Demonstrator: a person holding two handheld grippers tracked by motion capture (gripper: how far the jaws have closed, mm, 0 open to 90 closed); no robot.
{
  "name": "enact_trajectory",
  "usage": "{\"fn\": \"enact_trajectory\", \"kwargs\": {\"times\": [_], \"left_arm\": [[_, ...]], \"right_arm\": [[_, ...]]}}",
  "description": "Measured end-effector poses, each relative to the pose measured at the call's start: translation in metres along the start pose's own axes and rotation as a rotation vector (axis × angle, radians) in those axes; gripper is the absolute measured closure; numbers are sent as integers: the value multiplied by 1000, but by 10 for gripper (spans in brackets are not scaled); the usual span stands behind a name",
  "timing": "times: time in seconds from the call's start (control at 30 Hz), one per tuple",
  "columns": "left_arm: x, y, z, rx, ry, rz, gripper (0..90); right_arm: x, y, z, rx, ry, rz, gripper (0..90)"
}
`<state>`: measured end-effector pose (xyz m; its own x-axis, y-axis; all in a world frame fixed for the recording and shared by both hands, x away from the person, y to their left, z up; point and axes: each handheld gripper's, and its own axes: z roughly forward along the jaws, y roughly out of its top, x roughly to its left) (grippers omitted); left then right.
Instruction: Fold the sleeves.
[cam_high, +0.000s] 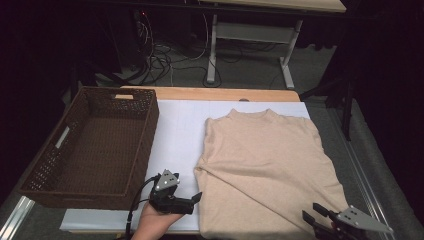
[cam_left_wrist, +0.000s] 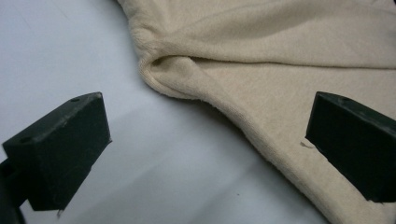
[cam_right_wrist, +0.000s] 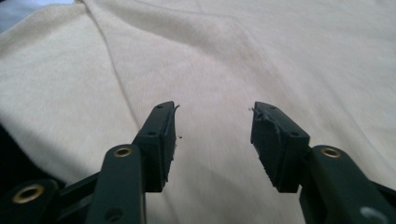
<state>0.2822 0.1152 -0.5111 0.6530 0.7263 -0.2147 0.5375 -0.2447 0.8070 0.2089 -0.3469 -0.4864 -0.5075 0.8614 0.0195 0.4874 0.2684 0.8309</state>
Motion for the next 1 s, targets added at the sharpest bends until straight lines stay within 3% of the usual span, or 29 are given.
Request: {"fn": "enact_trajectory", "kwargs": {"times": [0.47, 0.87, 1.0], "left_arm": [[7, -1, 1, 5, 12, 4, 0], [16, 16, 27, 36, 34, 21, 0], [22, 27, 39, 29, 56, 28, 119]], "right_arm": [[19, 52, 79, 4, 73, -52, 453], [38, 107, 154, 7, 131, -89, 462], [44, 131, 181, 5, 138, -101, 478]]}}
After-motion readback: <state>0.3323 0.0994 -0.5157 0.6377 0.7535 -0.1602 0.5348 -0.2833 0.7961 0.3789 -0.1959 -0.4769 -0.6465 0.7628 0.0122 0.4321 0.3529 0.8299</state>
